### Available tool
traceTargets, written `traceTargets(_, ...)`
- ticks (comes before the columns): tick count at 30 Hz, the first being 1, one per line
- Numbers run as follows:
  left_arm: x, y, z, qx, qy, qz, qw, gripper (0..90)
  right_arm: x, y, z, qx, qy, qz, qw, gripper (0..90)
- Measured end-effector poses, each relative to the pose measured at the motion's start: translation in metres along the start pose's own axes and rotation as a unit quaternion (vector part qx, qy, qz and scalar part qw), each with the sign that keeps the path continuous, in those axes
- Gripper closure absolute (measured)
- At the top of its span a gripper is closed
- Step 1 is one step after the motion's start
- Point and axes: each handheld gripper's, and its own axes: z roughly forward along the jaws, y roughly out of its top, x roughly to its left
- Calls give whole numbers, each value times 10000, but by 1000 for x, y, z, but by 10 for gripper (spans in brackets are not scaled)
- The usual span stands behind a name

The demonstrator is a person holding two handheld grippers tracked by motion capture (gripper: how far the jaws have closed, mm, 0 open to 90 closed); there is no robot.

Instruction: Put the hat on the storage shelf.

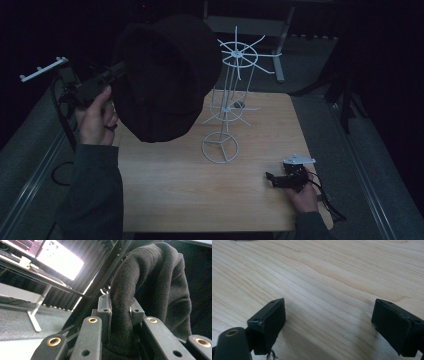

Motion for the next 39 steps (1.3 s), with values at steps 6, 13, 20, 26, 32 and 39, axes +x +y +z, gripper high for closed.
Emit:
traceTargets(6,2,4,25,-45,21,-100,9999,782,0,0,0,4,2,-1,10000,118)
traceTargets(13,10,0,55,5,217,-217,9995,782,0,0,0,2,2,0,10000,118)
traceTargets(20,24,-14,73,264,556,-281,9977,781,0,0,0,-7,-4,2,10000,118)
traceTargets(26,34,-27,83,527,848,-299,9946,773,0,0,0,-12,-6,-4,10000,118)
traceTargets(32,49,-42,89,809,1193,-479,9884,740,0,0,0,-18,-9,-1,10000,118)
traceTargets(39,53,-50,97,1039,1390,-449,9838,691,0,0,0,-15,-7,4,10000,118)
